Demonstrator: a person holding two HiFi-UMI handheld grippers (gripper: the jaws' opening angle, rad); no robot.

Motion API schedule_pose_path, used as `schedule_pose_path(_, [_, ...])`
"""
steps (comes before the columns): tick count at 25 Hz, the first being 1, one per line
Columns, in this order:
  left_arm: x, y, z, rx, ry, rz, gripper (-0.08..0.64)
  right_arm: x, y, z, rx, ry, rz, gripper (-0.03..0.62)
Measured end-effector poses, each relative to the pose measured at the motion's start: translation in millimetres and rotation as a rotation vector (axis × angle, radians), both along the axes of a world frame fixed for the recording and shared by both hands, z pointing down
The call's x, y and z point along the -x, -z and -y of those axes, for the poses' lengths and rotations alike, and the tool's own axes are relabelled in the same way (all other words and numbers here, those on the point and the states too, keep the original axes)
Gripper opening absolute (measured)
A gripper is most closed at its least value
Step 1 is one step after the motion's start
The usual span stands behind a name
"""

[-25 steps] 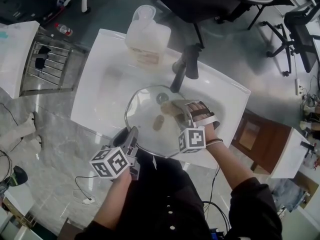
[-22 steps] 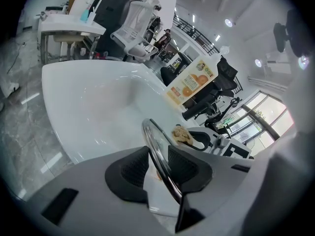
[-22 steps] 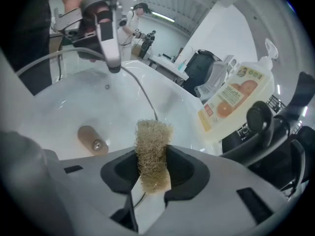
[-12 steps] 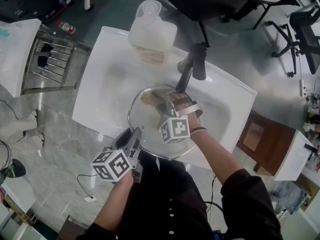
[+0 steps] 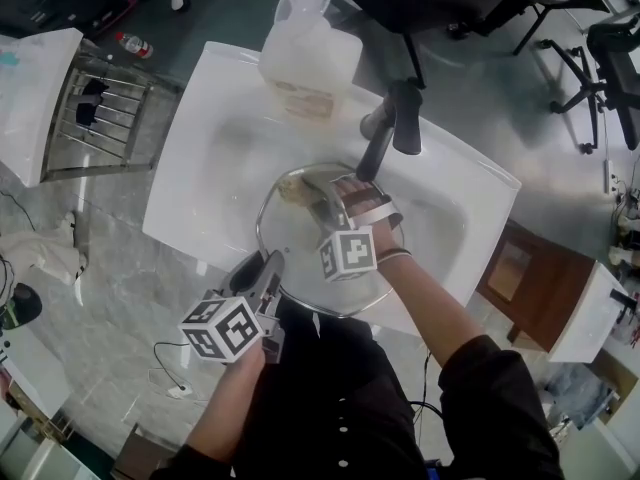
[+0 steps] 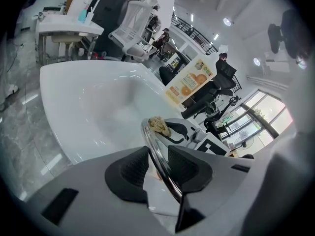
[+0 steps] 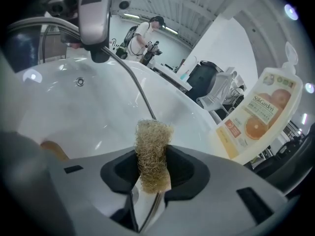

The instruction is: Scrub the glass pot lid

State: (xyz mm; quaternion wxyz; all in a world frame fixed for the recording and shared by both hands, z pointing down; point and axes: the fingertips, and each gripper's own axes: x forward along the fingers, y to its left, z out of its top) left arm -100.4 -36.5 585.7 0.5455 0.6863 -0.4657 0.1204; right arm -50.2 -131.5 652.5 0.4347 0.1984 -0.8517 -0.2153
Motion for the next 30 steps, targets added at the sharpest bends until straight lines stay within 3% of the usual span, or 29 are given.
schedule_pose_path(21, [1,-2,0,0.016,0.014,0.001,0.143,-46,-11,-62,0.017,0.27,-0.111,0.146])
schedule_pose_path(30, [2,-3,-1,0.029,0.021,0.0,0.141,-75,-10,-89,0.12,0.347,-0.179,0.146])
